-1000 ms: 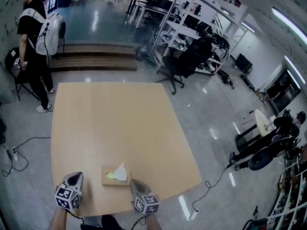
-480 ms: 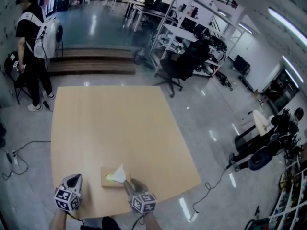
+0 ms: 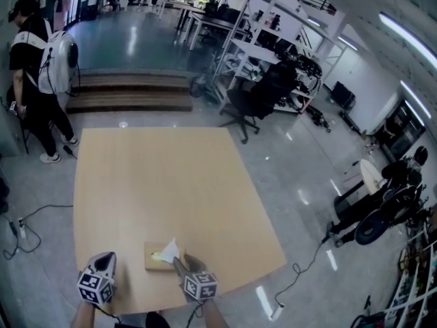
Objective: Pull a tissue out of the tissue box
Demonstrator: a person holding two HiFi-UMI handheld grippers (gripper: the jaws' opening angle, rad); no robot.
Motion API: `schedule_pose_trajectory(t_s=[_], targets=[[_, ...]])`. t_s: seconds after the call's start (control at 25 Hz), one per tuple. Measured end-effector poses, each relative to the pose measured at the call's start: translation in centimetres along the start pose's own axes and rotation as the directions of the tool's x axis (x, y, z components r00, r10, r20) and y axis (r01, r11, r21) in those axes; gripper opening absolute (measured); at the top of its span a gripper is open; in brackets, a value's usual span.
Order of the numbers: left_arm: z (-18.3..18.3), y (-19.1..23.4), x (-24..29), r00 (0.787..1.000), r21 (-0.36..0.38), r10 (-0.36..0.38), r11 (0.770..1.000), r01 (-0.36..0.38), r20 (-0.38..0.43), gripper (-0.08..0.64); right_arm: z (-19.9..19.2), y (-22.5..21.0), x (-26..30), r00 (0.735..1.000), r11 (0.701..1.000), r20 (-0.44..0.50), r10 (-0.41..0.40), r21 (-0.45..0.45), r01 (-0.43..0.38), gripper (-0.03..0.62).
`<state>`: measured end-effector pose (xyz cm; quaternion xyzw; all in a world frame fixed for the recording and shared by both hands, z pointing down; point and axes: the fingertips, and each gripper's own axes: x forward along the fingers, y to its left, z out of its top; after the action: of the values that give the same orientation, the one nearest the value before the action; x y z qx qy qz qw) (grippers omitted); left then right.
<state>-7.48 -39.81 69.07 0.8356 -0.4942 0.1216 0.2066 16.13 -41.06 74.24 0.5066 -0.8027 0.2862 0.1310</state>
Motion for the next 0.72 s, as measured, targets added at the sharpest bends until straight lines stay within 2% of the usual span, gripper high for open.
schedule_pose_trajectory(t_s=[0.36,0.6,0.72], targets=[[-0.2,0.3,-0.2,1.000,-0.005,0.009,1.000,-0.009,-0.003,0.008,-0.3,0.1,1.8,0.999,1.000,-0.033,0.026,0.011,-0.026,0.179],[-0.1,0.7,-0.5,1.000,-0.007,0.019,1.000,-0.019,-0.002,0.008,-0.3,0.6,2.1,0.998,0.999,-0.058,0.030,-0.036,-0.032,0.176],[-0.2,0.8,-0.6,1.000,-0.008,0.021,1.000,-0.021,0.000,0.008,0.0,0.4,1.9,0.999,0.998,-0.048,-0.004,-0.067,0.001,0.082]])
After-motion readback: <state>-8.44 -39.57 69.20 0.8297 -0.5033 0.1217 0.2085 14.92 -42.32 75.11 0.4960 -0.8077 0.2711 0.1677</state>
